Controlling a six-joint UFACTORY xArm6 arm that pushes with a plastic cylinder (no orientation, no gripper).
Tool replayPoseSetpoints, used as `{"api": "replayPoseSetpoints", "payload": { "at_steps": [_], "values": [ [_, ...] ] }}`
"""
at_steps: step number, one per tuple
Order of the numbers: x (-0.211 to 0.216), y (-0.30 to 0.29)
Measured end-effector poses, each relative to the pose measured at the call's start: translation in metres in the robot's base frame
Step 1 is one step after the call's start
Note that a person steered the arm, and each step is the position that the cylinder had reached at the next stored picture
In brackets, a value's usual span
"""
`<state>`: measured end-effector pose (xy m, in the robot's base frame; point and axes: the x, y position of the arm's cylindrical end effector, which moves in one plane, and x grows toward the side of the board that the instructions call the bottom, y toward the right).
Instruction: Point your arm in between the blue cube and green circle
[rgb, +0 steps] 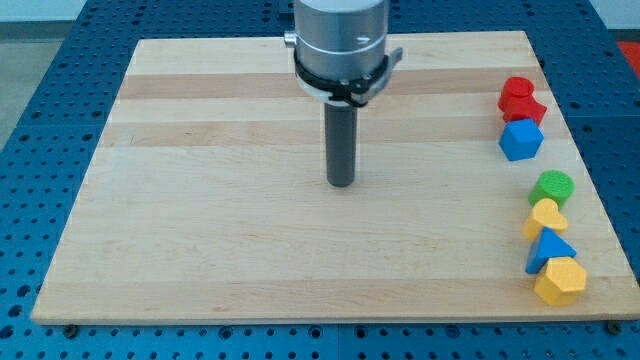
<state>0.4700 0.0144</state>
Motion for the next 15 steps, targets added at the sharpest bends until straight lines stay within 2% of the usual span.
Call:
{"api": "replayPoseSetpoints", "payload": {
  "at_steps": [2,6,10,15],
  "values": [
    [0.014,0.043],
    [0.014,0.112],
    [0.004,0.117],
    [-0.005,0.161]
  ]
}}
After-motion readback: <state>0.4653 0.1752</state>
